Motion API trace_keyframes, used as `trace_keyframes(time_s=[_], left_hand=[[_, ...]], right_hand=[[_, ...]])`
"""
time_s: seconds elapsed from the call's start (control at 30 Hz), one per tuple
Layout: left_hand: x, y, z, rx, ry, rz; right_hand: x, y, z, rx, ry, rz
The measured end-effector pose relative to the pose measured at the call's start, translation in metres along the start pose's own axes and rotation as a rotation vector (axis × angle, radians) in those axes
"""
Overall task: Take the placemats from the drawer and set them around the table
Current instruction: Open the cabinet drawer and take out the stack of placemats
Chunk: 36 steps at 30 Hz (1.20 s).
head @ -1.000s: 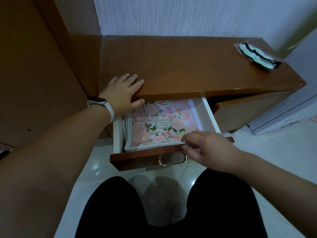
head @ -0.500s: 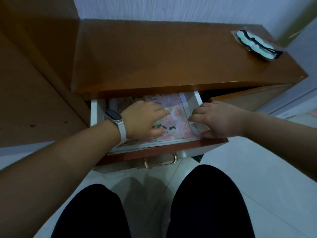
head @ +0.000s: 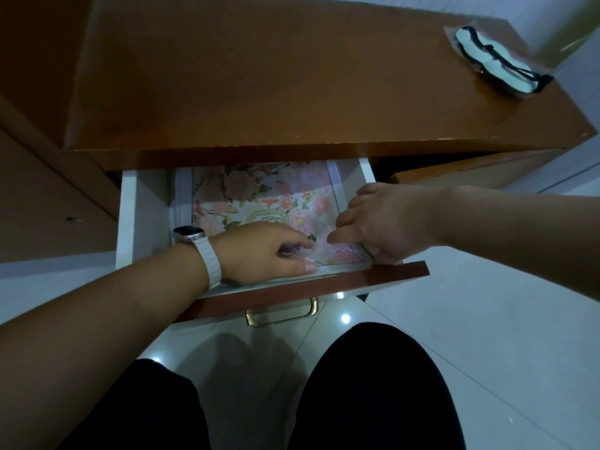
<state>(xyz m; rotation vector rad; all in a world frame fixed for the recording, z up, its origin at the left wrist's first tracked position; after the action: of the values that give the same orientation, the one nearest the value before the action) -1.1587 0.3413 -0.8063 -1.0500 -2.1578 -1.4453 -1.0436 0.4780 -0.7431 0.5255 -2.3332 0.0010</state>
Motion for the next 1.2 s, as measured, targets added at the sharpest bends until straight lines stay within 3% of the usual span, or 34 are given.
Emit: trace_keyframes(time_s=[0.33,0.73,1.03,1.2], left_hand=[[-0.021,-0.003,-0.004,0.074,-0.201,-0.124],[-0.021,0.016,-0.002,0.020,-0.143,0.015],[-0.024,0.007,0.001,0.011,-0.120,-0.083],[-0.027,-0.002,0.000,0.012,-0.228,-0.229]], right_hand=[[-0.017,-0.010,0.017,0.061,-0.033,0.060],[-0.028,-0.018,0.011,0.027,-0.017,0.120],[-0.028,-0.018,0.012,0.062,-0.027,0.091],[-0.026,-0.018,0.015,0.052,-0.069,0.157]])
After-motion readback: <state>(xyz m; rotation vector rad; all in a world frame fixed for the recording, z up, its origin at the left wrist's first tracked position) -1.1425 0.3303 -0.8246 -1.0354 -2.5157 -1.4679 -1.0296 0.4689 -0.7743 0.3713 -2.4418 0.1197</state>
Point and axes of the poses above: each hand's wrist, its own z-axis towards the middle knuckle, its own x-axis out of the back of the hand, y = z × x, the point moved 4 cm from there along z, towards the middle knuckle, and after that the axes turned 7 degrees about -y, right-handed, at the moved point
